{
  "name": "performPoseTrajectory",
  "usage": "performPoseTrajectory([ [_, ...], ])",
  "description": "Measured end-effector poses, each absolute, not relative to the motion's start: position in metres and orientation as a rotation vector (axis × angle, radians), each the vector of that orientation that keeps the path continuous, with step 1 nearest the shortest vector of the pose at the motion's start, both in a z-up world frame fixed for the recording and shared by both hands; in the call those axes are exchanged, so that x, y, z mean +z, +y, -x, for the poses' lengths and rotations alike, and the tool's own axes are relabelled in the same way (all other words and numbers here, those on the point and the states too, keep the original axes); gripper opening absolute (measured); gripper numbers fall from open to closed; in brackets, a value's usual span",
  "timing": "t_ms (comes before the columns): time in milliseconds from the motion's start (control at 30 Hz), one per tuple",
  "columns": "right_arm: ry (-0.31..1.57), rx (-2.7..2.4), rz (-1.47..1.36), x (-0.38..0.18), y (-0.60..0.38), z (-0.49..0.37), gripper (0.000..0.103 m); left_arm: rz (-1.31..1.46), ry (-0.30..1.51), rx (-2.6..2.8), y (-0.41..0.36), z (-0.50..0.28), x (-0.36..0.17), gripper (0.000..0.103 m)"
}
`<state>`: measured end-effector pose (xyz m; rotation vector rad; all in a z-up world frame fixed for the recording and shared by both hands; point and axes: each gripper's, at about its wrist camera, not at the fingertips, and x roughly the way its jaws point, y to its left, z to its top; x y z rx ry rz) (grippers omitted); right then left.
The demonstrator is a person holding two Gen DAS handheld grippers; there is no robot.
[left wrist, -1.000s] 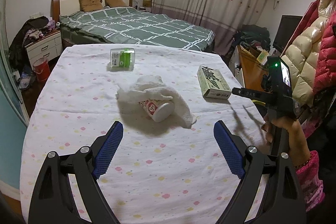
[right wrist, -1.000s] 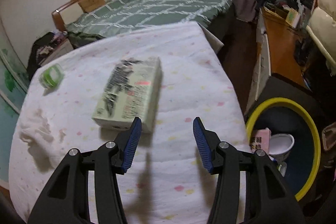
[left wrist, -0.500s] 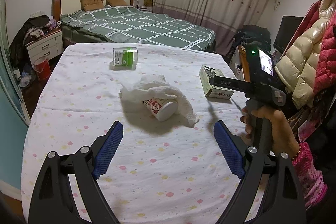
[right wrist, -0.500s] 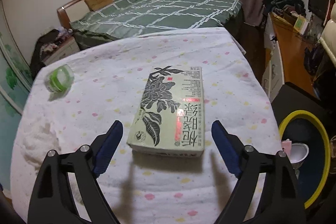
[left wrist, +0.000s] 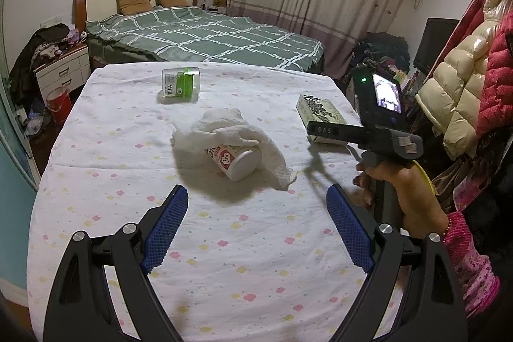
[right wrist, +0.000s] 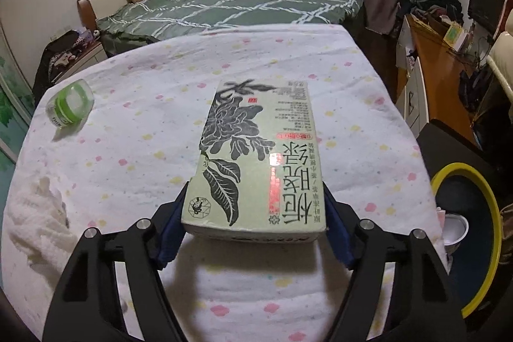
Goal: Collect trash
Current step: 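Carry the tea box over the yellow bin and open the right gripper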
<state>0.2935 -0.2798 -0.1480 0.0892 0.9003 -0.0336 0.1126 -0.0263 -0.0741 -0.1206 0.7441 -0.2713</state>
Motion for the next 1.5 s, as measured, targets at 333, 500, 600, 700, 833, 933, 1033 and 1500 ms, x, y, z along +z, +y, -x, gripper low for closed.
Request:
performPoseTrajectory([
  [333, 0.831, 0.065, -0.135, -0.114, -0.302, -0.236, 0.069, 0.125, 0.753, -0.270, -0.025, -0.116, -0.078, 0.087],
  [500, 0.790, 0.116, -0.161, -0.094, -0.318, -0.197, 0.069, 0.121, 0.753, -0.279, -0.029, -0.115, -0.078, 0.087],
  [600, 0.768, 0.128, -0.167, -0.086, -0.328, -0.176, 0.069, 0.117, 0.750, -0.286, -0.032, -0.114, -0.078, 0.087],
  [700, 0.741, 0.118, -0.180, -0.078, -0.344, -0.156, 0.069, 0.111, 0.747, -0.291, -0.035, -0.112, -0.077, 0.087],
  [833, 0.715, 0.065, -0.197, -0.076, -0.371, -0.140, 0.069, 0.101, 0.743, -0.292, -0.038, -0.109, -0.074, 0.087],
  [933, 0.717, 0.002, -0.218, -0.082, -0.401, -0.134, 0.069, 0.095, 0.741, -0.290, -0.040, -0.108, -0.072, 0.087],
  [1033, 0.733, -0.076, -0.245, -0.095, -0.434, -0.129, 0.069, 0.087, 0.741, -0.289, -0.044, -0.108, -0.071, 0.087],
  [1500, 0.847, -0.313, -0.258, -0.167, -0.519, -0.149, 0.069, 0.063, 0.767, -0.263, -0.051, -0.118, -0.074, 0.087],
])
